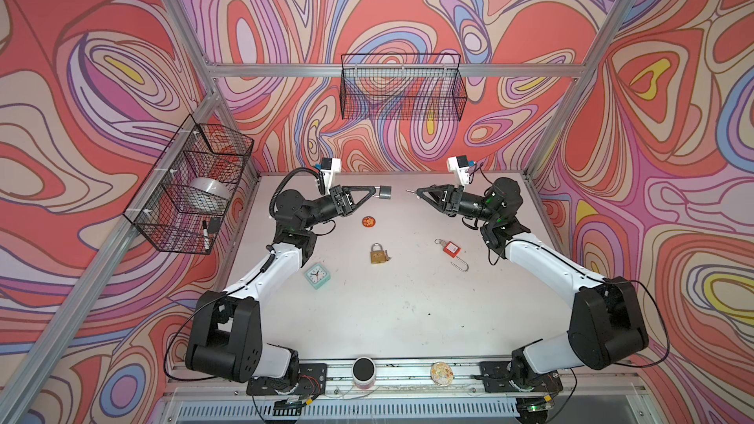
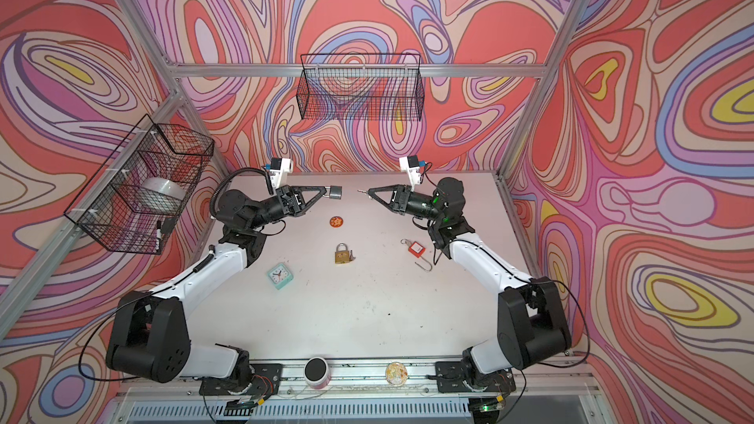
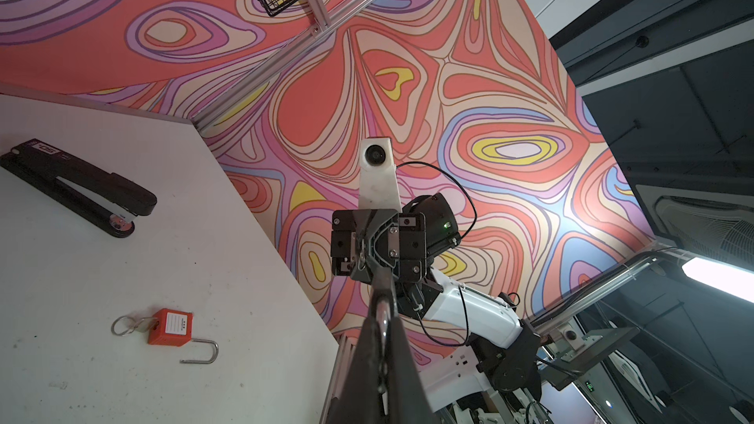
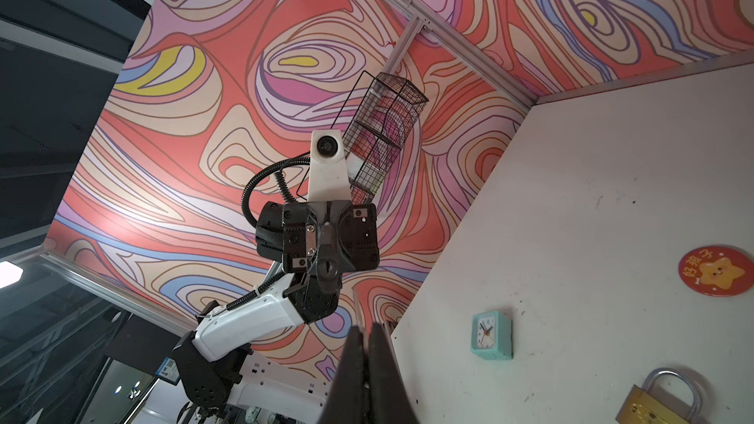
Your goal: Lock with the key
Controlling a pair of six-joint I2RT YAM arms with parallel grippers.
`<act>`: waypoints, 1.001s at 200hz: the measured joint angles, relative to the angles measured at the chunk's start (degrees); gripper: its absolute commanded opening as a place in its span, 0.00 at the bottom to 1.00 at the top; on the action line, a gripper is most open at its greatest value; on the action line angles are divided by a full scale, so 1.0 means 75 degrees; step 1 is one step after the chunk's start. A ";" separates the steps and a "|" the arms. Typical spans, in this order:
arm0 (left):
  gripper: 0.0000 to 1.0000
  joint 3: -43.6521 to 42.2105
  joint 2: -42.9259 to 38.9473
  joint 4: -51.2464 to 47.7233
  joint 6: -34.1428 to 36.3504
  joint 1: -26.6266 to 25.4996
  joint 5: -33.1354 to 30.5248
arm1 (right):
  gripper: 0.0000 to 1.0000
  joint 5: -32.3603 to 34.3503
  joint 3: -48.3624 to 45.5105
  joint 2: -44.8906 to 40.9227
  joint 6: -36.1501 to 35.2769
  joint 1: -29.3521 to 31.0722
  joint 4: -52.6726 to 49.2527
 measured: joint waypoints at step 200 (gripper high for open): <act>0.00 0.1174 0.3235 -0.6948 0.6271 -0.1454 -0.0886 | 0.00 0.1696 -0.1728 -0.2180 -0.1626 -0.0187 -0.3115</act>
